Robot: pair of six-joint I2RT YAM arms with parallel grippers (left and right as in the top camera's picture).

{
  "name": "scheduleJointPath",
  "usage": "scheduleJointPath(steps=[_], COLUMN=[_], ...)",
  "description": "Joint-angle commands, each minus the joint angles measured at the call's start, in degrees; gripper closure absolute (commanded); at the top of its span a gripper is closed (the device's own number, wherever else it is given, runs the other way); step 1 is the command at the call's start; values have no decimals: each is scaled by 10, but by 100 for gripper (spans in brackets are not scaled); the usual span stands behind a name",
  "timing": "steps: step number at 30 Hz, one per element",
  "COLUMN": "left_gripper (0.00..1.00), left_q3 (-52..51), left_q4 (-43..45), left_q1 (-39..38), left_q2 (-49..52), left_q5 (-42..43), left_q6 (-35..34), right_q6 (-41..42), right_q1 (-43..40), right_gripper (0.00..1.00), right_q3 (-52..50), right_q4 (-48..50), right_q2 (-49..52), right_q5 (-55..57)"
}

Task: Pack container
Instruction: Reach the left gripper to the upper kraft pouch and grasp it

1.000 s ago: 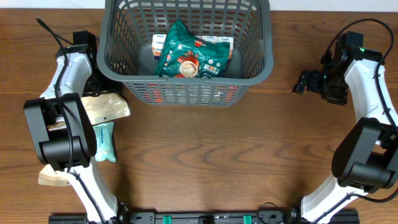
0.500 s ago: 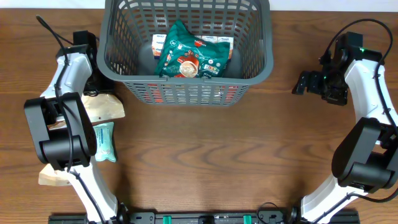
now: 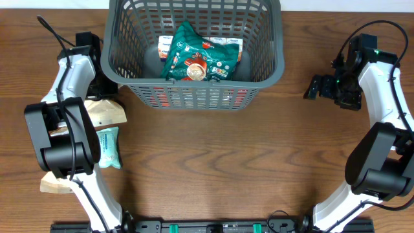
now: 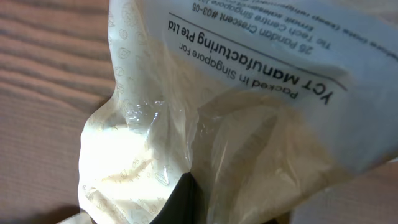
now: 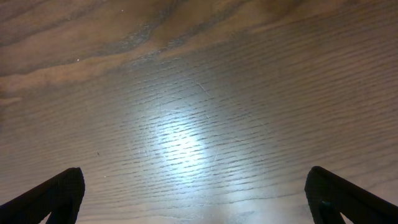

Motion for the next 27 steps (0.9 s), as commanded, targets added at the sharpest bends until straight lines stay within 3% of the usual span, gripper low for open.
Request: scheduleJointPath(steps=[1,15,27], left_gripper=[94,94,94], left_q3=[-8,-8,-8], left_q4=[-16,-19,-27], left_q1=[1,11,26], left_q2=[-3,-139,-167], left_q5=[0,0,0], left_q6=[5,4,4], right_q6=[-7,-7,-9], right_q1=[0,0,0], right_gripper=[1,1,1], right_q3=[-4,-4,-4], right_q4=[-1,-3,-5], right_q2=[-2,-2,-2], right_q5=[4,4,4])
